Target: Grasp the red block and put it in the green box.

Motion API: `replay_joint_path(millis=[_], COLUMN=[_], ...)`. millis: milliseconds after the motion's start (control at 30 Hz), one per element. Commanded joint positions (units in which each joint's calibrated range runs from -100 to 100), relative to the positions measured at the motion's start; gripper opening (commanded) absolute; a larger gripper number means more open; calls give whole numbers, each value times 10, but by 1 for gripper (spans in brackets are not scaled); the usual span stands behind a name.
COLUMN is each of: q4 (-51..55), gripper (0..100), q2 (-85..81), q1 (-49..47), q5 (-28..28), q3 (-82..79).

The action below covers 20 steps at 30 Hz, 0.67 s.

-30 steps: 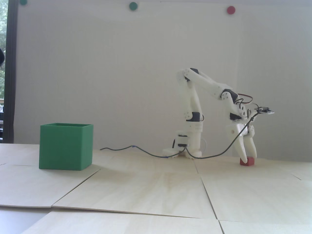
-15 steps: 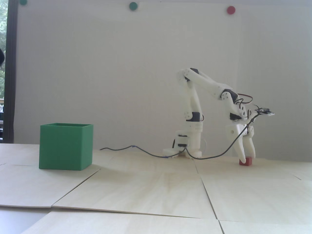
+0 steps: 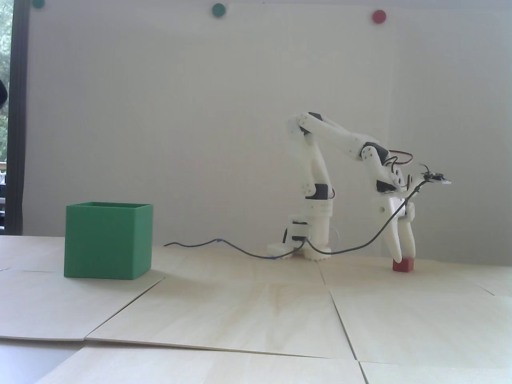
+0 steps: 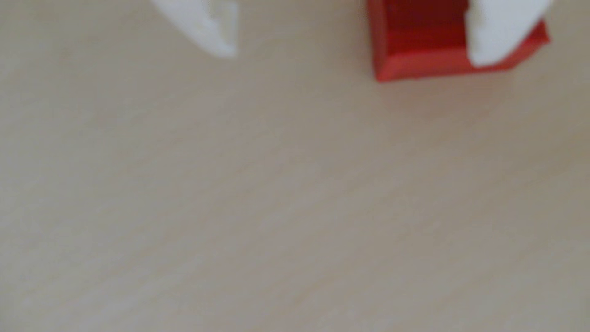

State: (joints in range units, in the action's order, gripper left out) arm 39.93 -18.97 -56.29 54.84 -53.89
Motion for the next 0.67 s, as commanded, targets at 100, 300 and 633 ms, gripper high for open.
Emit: replay_joint_path(millis=[100, 300, 633], q4=[7, 10, 12], gripper=[26, 26, 26], q2=[-37, -37, -37], q1=[-18, -53, -55], q5=[6, 4, 4], q3=[7, 10, 7])
